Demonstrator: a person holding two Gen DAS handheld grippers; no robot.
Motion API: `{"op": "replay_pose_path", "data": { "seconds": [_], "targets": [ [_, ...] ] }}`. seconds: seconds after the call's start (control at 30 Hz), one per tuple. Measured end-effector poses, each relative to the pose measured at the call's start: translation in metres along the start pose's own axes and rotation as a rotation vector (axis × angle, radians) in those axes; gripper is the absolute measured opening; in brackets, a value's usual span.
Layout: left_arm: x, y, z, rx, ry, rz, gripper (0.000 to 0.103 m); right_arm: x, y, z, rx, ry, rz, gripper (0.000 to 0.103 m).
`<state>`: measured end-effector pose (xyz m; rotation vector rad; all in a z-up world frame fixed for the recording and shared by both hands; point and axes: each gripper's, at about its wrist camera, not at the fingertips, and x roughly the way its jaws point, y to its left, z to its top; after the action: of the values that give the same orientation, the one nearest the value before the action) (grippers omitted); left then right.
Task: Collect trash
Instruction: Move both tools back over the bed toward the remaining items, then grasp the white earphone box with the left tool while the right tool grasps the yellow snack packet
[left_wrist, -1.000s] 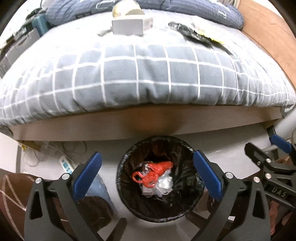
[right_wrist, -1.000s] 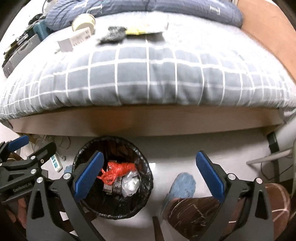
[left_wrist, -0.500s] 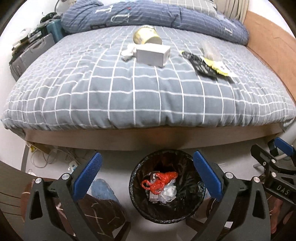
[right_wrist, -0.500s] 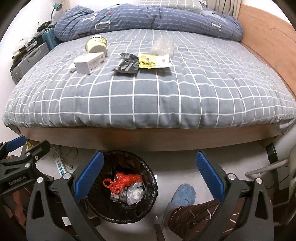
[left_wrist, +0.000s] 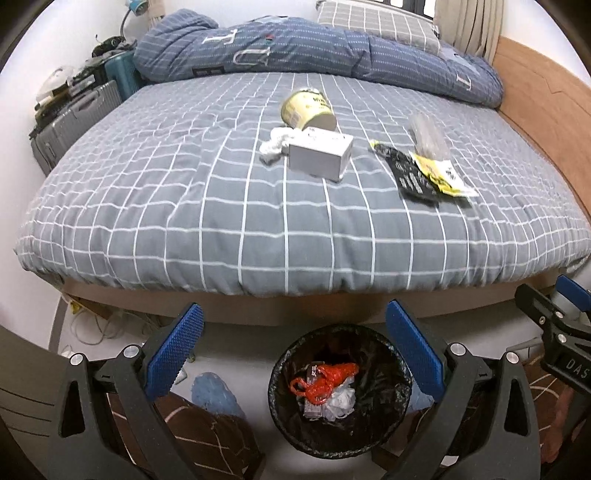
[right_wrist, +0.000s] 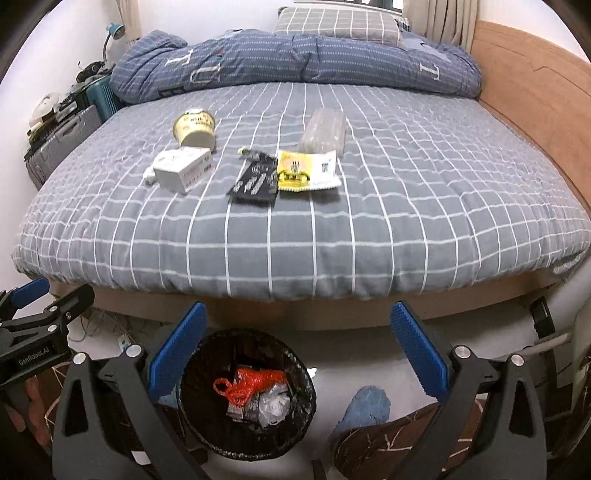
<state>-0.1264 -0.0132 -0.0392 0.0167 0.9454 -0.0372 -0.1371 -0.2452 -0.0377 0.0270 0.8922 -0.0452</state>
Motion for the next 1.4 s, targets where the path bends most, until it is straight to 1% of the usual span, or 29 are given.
{"op": "replay_pose_path", "data": {
  "seconds": [0.2, 0.47, 0.83, 0.97, 1.1, 1.23, 1.33, 1.4],
  "targets": [
    [0.007, 0.003, 0.024, -0.005, -0.006, 0.001, 0.097, 0.009, -0.005, 0.025, -0.001, -0.004, -0.007, 0.096],
    [0.036, 0.008, 0.062, -0.018, -0.002, -0.005, 0.097, 0.034, -0.007, 0.061, -0.013, -0.007, -0.019, 0.096],
    [0.092, -0.004, 0.113, 0.021, 0.007, -0.056, 0.096, 0.097, -0.01, 0.111, -0.005, 0.021, -0.026, 0.096],
    [0.117, -0.011, 0.128, 0.04, 0.015, -0.057, 0.096, 0.125, -0.013, 0.128, 0.011, 0.032, -0.028, 0.096],
    [0.141, -0.012, 0.141, 0.038, 0.027, -0.075, 0.096, 0.15, -0.015, 0.136, 0.023, 0.046, -0.027, 0.096],
    [0.152, -0.014, 0.144, 0.05, 0.007, -0.07, 0.095, 0.169, -0.016, 0.132, 0.026, 0.064, -0.013, 0.096],
    [0.163, -0.016, 0.144, 0.056, 0.026, -0.082, 0.093, 0.181, -0.016, 0.132, 0.023, 0.089, -0.02, 0.096],
    [0.17, -0.018, 0.146, 0.057, 0.036, -0.092, 0.091, 0.186, -0.017, 0.134, 0.029, 0.104, -0.009, 0.096]
  ]
}}
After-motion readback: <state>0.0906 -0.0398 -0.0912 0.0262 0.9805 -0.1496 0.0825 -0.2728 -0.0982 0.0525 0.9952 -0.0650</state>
